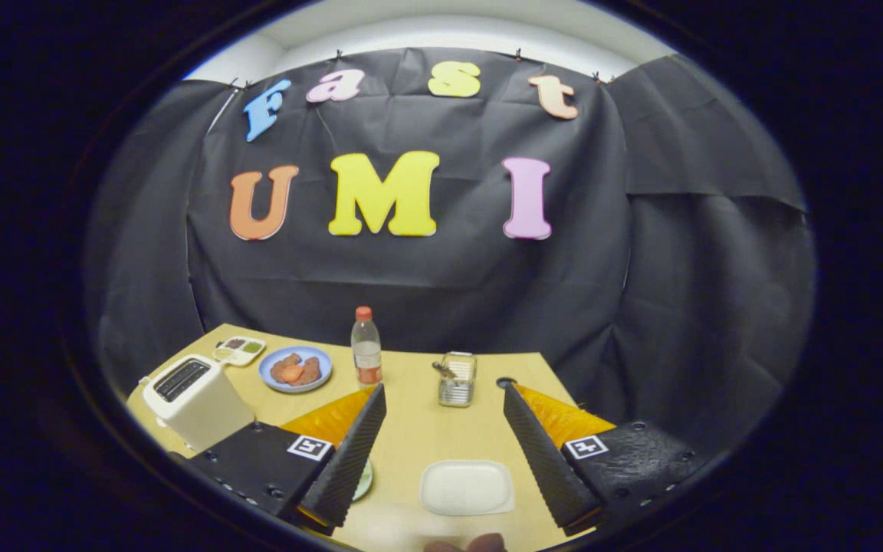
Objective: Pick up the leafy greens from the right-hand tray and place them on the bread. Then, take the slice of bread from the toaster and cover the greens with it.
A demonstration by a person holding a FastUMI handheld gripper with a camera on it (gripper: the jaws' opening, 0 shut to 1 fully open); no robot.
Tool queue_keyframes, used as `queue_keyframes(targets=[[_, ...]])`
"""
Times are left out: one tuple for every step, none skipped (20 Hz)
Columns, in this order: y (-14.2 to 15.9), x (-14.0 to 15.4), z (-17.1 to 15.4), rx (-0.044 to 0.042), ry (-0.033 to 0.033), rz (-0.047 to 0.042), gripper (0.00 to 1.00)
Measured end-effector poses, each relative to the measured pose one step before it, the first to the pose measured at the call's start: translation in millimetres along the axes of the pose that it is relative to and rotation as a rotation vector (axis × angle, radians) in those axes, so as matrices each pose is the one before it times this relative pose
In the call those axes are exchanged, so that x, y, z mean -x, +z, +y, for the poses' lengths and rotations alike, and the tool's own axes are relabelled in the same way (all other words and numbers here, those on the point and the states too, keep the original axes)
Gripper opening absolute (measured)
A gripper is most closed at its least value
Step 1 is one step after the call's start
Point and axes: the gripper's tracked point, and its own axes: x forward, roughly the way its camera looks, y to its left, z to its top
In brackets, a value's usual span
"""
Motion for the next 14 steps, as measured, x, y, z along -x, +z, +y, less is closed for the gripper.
queue_keyframes(targets=[[14.42,12.30,-5.92,0.00227,0.01128,-0.02459,0.94],[16.60,11.96,-5.13,-0.00078,0.00645,-0.02870,0.94],[12.16,11.94,-5.17,0.00275,0.00885,-0.02086,0.94],[12.29,11.13,-2.81,0.00575,0.00661,-0.01843,0.94],[11.44,11.43,-4.02,-0.00205,0.00344,-0.01884,0.94],[11.97,10.59,-1.69,-0.01296,0.00689,-0.01645,0.94],[9.10,10.25,-1.71,-0.01242,0.00060,-0.01635,0.94],[10.85,8.37,-2.88,-0.01748,-0.00132,-0.01990,0.94],[7.68,7.71,-3.03,-0.00389,-0.00506,-0.01759,0.94],[5.53,6.77,-3.07,-0.00308,-0.00360,-0.01196,0.94],[3.98,6.97,-0.88,-0.00346,-0.00085,-0.00992,0.94],[4.59,8.23,0.03,-0.00618,0.00144,-0.01050,0.94],[2.08,6.09,0.48,-0.00584,0.00084,-0.00809,0.94],[3.41,6.38,0.74,0.00307,-0.00134,-0.01127,0.94]])
